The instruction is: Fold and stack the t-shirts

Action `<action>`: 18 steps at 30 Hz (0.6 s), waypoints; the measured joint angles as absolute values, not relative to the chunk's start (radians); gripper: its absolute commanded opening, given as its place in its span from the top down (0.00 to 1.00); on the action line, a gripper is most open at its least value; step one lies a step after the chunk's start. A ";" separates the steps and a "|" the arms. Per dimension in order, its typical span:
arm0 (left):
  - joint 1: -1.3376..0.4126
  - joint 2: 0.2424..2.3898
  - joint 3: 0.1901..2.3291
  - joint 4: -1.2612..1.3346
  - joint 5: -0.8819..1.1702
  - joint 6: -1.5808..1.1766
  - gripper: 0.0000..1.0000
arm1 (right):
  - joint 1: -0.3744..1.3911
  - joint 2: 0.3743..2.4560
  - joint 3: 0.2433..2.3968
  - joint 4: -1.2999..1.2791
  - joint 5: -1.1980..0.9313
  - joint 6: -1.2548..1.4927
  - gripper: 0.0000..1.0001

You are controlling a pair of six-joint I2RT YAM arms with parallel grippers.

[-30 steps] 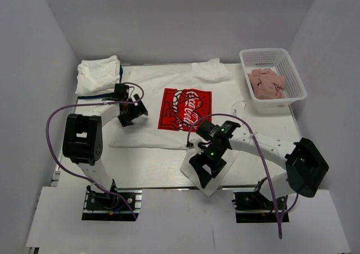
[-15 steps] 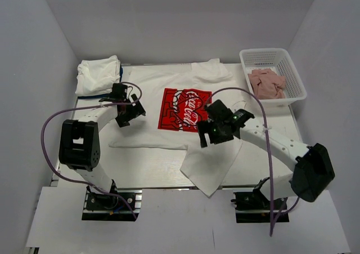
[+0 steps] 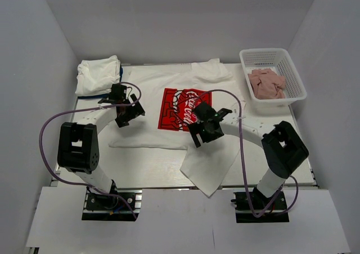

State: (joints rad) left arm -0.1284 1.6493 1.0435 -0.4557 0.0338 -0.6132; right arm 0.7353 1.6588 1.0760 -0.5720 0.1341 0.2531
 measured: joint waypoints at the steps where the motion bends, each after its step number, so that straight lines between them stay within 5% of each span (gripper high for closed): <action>1: -0.128 1.649 1.042 -0.454 0.034 -0.613 0.00 | 0.760 1.661 1.073 -0.565 0.130 0.223 0.10; 18: -0.128 1.649 1.041 -0.457 0.001 -0.614 0.00 | 0.976 1.663 1.015 -0.535 0.197 0.057 0.10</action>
State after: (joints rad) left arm -0.1284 1.6493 1.0409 -0.4572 0.0006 -0.6136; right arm 0.9760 1.6627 1.0153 -0.5354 0.1974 0.0566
